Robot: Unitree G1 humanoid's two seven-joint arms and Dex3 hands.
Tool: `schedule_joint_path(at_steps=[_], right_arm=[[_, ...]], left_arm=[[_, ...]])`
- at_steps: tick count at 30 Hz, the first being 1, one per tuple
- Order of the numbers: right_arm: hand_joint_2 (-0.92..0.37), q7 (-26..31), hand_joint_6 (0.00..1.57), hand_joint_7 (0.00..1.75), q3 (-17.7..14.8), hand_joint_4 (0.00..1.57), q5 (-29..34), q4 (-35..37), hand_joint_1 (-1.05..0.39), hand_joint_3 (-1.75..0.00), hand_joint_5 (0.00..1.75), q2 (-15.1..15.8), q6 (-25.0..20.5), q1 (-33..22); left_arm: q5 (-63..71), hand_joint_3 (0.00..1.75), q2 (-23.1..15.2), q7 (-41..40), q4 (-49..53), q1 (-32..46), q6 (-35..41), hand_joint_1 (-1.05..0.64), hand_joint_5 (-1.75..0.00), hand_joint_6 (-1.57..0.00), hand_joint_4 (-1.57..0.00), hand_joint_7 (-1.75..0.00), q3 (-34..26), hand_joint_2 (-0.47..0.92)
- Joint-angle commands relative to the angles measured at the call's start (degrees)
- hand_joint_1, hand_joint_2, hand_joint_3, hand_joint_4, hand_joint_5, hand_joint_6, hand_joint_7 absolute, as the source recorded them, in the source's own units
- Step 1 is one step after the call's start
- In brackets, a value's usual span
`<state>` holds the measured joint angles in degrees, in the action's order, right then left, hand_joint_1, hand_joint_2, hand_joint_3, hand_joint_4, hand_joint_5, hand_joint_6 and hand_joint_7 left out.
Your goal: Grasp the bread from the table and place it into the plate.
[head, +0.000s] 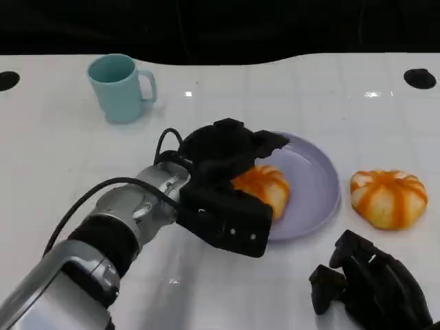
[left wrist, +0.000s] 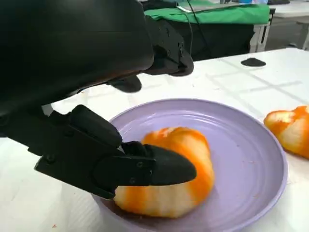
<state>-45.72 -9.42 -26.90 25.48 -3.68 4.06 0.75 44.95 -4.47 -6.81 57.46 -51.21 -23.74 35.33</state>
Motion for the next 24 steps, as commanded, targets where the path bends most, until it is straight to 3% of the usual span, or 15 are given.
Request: schedule_joint_path(at_steps=[1,5,8,13,17,24], right_arm=[[-0.92,-0.4,0.67,1.43,-0.41,0.76,-0.83,0.06,-0.54,-0.24,1.69,0.48,0.53,-0.29],[-0.92,-0.03,0.68,1.43,-0.32,0.76,-0.59,-0.32,-0.55,-0.24,1.69,0.62,0.43,-0.37],[-0.92,-0.24,0.67,1.43,-0.44,0.76,-0.81,-0.02,-0.55,-0.24,1.69,0.68,0.21,-0.17],[-0.92,-0.47,0.68,1.42,-0.51,0.76,-0.84,0.15,-0.54,-0.24,1.69,0.84,0.22,-0.15],[-0.92,-0.19,0.68,1.43,-0.43,0.76,-0.7,-0.17,-0.55,-0.23,1.69,0.9,-0.11,-0.26],[-0.92,-0.1,0.68,1.43,-0.31,0.76,-0.7,-1.04,-0.54,-0.23,1.69,1.05,-0.31,-0.74]], left_arm=[[-0.73,0.65,-2.02,0.88,-2.48,0.92,-0.9,-0.95,-0.29,-0.13,-0.02,-0.06,-0.19,0.92],[-3.13,0.64,-3.28,1.13,-4.72,2.78,-3.06,-0.93,-0.35,-0.16,-0.05,-0.08,-1.85,0.92],[-8.14,0.58,-3.98,1.49,-6.49,5.97,-6.74,-0.86,-0.49,-0.25,-0.09,-0.1,-5.08,0.92],[-20.22,0.45,-3.64,5.47,-11.24,14.05,-11.7,-0.7,-0.92,-0.52,-0.31,-0.19,-12.19,0.92],[-36.81,0.35,-0.72,15.69,-13.87,21.22,-16.68,-0.58,-1.21,-0.68,-0.43,-0.33,-18.22,0.92],[-52.29,0.35,2.46,27.3,-23.63,32.39,-13.85,-0.62,-1.58,-0.55,-0.5,-1.22,-22.98,0.92]])
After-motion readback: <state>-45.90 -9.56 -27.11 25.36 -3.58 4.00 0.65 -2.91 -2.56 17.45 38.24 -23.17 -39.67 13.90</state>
